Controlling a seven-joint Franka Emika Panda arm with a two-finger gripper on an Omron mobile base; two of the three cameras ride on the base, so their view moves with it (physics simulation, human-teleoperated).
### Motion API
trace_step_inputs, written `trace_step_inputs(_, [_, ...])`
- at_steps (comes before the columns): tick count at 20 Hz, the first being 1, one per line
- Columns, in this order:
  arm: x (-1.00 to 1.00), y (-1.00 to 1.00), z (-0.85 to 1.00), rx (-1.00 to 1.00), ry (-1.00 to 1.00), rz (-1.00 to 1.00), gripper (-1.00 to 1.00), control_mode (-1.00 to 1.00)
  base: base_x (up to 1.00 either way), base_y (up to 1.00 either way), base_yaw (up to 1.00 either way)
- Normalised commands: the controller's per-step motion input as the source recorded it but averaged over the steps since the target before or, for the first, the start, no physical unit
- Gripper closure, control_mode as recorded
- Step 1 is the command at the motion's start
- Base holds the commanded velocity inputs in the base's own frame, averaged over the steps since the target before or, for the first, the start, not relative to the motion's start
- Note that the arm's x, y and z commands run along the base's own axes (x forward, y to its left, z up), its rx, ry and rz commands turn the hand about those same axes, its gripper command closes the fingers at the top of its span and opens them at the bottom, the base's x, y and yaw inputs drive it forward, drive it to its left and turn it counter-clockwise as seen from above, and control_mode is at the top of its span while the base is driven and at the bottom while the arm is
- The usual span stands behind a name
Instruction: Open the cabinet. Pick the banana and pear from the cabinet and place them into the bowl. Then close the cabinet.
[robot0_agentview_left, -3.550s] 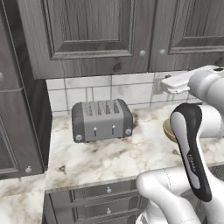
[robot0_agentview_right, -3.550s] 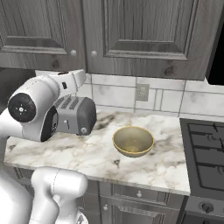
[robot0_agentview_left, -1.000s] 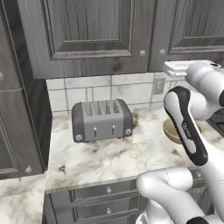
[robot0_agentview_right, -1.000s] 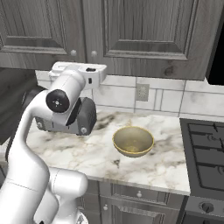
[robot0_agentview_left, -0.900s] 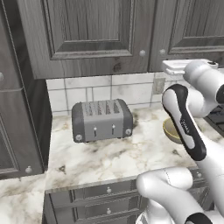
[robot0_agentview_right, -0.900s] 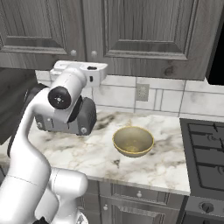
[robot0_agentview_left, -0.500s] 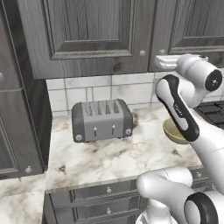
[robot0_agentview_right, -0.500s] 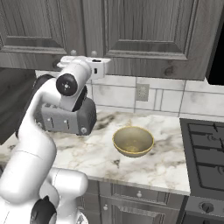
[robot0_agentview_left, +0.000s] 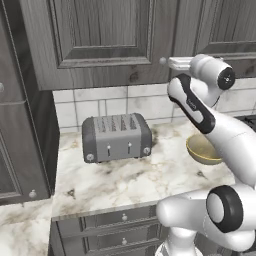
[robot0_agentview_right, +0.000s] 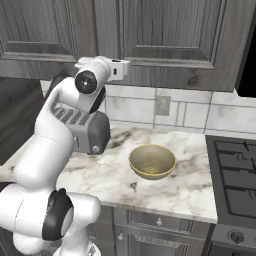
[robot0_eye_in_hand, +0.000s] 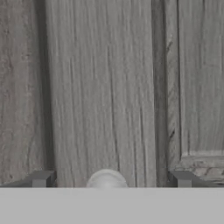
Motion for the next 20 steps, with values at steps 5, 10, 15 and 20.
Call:
trace_step_inputs(5, [0.86, 0.00, -0.25, 0.00, 0.00, 0.00, -1.00, -1.00, 0.00, 0.00, 0.00])
trace_step_inputs(10, [0.84, -0.01, -0.40, 0.00, 0.00, 0.00, -1.00, -1.00, 0.00, 0.00, 0.00])
trace_step_inputs(15, [0.42, 0.00, -0.12, 0.00, 0.04, 0.00, 1.00, -1.00, 0.00, 0.00, 0.00])
trace_step_inputs(20, [0.00, 0.00, 0.00, 0.00, 0.00, 0.00, 1.00, -1.00, 0.00, 0.00, 0.00])
